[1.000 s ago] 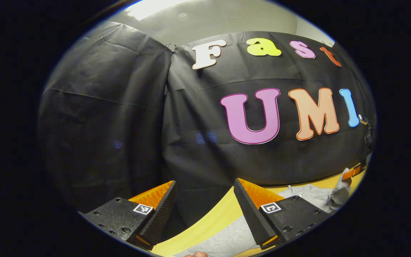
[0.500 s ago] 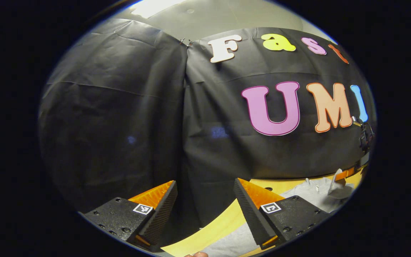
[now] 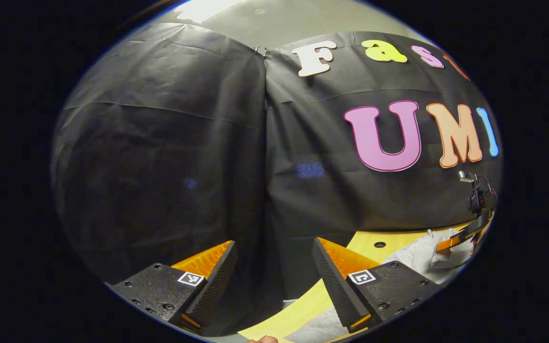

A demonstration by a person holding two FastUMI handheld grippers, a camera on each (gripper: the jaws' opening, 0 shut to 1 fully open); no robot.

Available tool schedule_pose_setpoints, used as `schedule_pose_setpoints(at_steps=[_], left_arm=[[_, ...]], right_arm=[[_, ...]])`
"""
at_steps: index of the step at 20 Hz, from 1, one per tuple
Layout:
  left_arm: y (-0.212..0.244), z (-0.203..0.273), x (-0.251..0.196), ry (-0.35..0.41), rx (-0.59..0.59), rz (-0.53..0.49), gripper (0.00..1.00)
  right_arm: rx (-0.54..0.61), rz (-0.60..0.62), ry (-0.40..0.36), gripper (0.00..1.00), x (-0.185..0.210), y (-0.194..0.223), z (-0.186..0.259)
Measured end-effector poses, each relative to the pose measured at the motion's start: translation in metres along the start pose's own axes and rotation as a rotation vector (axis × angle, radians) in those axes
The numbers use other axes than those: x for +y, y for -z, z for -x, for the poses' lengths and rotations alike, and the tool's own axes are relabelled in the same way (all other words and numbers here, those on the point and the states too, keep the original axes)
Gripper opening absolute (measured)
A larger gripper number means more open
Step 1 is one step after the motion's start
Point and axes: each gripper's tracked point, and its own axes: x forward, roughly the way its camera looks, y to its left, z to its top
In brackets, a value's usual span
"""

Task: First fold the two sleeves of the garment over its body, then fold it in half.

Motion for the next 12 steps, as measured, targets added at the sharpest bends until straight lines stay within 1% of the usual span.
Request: schedule_pose_setpoints(at_steps=[2,3,4,7,8,9,10,12], left_arm=[[0.002,-0.002,0.004,-0.013,0.008,-0.001,0.94],[0.005,-0.002,0.004,-0.015,0.014,0.002,0.94],[0.009,-0.001,0.003,-0.013,0.021,0.007,0.94],[0.023,-0.001,-0.003,0.0,0.044,0.014,0.94],[0.028,-0.001,-0.007,0.008,0.053,0.013,0.94],[0.034,-0.002,-0.015,0.028,0.064,0.011,0.96],[0.041,-0.002,-0.022,0.046,0.08,0.002,0.94],[0.061,-0.005,-0.03,0.07,0.121,-0.015,0.94]], right_arm=[[0.048,0.025,0.002,0.05,0.004,0.014,-0.01],[0.064,0.034,-0.006,0.12,0.006,0.022,-0.013],[0.064,0.043,-0.017,0.14,0.01,0.025,-0.014],[-0.02,0.061,-0.067,0.53,0.023,0.006,-0.001],[-0.033,0.069,-0.066,0.69,0.021,0.005,0.003],[-0.04,0.08,-0.051,0.86,0.015,0.002,0.009],[-0.047,0.085,-0.043,0.98,0.012,0.003,0.011],[-0.06,0.085,-0.019,1.0,-0.003,0.005,0.019]])
